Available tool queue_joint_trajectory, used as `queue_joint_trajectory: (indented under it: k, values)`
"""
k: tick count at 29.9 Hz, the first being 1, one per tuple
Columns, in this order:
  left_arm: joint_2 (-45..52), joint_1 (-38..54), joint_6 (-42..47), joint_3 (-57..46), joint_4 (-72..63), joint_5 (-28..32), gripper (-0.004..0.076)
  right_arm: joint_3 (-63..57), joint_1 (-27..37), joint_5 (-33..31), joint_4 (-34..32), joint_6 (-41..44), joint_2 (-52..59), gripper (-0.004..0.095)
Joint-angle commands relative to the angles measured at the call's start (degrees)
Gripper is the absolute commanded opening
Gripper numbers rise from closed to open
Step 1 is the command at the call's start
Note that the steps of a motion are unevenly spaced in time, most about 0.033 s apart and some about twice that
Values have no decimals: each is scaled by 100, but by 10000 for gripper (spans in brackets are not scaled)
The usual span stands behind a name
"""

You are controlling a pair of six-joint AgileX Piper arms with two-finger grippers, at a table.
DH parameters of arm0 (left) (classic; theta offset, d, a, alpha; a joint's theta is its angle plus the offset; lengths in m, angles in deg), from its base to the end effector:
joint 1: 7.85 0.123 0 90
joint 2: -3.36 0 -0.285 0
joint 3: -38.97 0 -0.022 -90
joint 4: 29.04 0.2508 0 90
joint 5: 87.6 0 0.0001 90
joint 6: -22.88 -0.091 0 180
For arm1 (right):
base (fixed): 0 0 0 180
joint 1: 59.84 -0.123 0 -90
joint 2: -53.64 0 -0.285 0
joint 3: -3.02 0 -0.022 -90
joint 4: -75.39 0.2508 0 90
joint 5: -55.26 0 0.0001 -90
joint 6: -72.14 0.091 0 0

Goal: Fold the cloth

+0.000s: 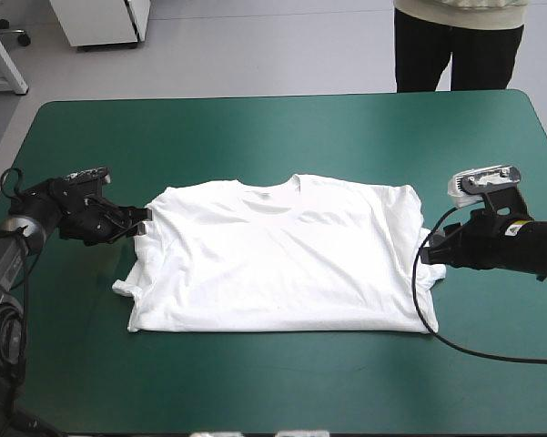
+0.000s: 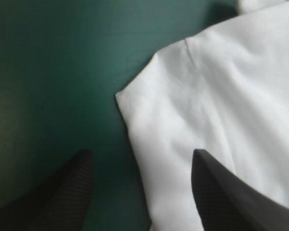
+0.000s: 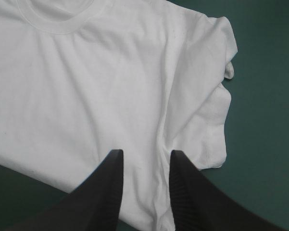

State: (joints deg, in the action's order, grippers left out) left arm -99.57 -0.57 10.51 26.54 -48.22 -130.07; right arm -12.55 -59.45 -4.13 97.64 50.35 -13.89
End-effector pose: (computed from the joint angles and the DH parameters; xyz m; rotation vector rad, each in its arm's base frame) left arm 0.3354 0.0225 0.2320 -0.1555 2.7005 -0.2773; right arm 0.1922 0.0284 0.3719 -0.3466 2.3886 0.3235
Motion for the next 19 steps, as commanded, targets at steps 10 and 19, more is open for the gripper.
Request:
queue_joint_trajectory:
  k: [10,19]
  values:
    - [-352,8,-407,202,-622,806,329,187,23,144,137,-46,93,252]
    - [-425,8,-1282,202,-1271,695,-4,187,23,72,137,-46,93,237]
